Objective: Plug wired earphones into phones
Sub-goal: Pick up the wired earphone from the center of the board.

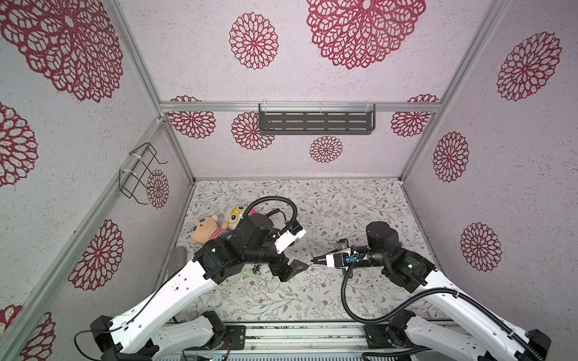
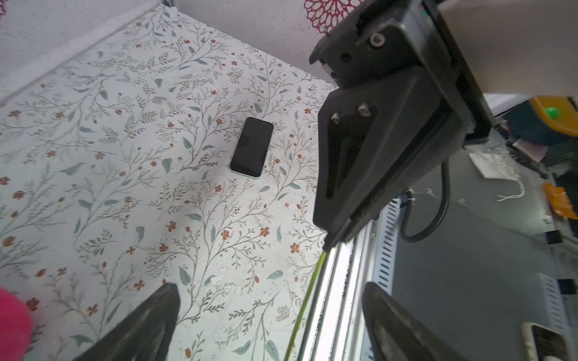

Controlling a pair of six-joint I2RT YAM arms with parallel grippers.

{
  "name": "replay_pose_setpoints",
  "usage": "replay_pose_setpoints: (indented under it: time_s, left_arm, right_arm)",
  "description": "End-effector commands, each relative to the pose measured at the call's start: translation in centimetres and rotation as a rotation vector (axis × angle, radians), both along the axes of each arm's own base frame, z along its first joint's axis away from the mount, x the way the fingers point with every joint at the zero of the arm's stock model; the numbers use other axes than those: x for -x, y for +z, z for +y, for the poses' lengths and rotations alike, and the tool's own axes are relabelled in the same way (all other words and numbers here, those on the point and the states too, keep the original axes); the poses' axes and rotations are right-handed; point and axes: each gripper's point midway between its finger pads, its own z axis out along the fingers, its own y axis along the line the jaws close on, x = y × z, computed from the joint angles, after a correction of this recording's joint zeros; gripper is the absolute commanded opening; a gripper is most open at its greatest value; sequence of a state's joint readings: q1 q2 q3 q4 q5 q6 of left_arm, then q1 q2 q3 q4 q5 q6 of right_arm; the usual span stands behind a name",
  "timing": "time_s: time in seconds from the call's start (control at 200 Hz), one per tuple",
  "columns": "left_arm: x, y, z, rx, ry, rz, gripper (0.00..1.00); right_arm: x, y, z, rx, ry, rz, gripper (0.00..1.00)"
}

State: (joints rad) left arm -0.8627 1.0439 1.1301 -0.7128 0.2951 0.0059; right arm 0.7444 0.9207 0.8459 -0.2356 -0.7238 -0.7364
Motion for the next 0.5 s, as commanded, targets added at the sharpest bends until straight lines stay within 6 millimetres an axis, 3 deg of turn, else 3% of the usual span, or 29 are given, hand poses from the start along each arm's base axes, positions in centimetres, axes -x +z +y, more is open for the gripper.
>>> replay_pose_setpoints:
  time_s: [0.0, 0.175, 0.495]
  left_arm:
    - [-0.7, 1.0, -0.7, 0.020, -0.025, -0.248, 0.84]
    - [1.1, 0.7, -2.2, -0.020, -0.172, -0.459, 0.58]
    - [0.2, 1.3, -3.7, -0.062, -0.183, -0.500, 0.42]
  right_arm:
    - [-0.8, 0.7, -0.2, -0.036, -0.103, 0.077, 0.00]
    - [0.0, 1.5, -0.5, -0.064, -0.103, 0.163, 0.00]
    - [1.3, 1.7, -1.1, -0.091, -0.073, 0.155, 0.00]
